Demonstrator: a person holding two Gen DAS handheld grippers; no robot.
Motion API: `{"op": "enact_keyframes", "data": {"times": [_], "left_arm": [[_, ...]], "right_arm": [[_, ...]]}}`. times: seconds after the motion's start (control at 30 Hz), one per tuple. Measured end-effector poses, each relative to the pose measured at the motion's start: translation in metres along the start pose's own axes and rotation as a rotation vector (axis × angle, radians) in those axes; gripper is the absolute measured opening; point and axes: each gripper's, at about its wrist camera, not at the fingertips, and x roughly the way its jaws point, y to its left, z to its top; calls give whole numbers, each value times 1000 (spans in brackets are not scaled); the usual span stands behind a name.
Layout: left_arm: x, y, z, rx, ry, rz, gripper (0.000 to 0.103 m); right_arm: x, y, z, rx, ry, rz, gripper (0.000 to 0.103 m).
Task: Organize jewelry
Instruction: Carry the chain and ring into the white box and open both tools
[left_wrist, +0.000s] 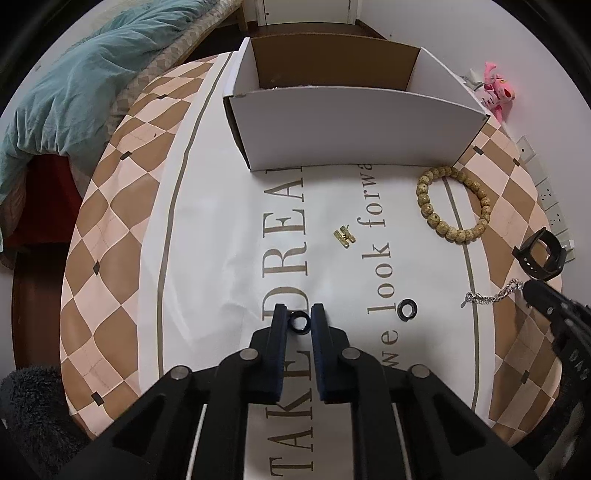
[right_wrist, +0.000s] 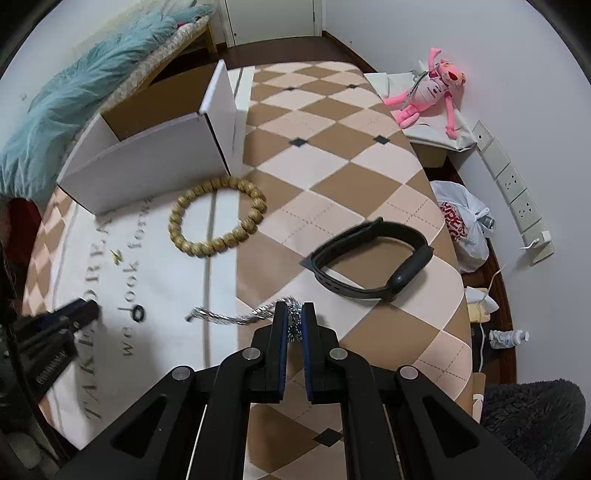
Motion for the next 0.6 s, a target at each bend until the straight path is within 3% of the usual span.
{"op": "enact_keyframes", "data": {"times": [0.27, 0.6], "left_arm": [[-35, 11, 14, -12, -41, -44, 10], [-88, 34, 85, -74, -114, -145, 10]], "right_arm": [[-53, 18, 29, -27, -83, 111, 7], [-115, 49, 99, -49, -181, 268, 7]]}}
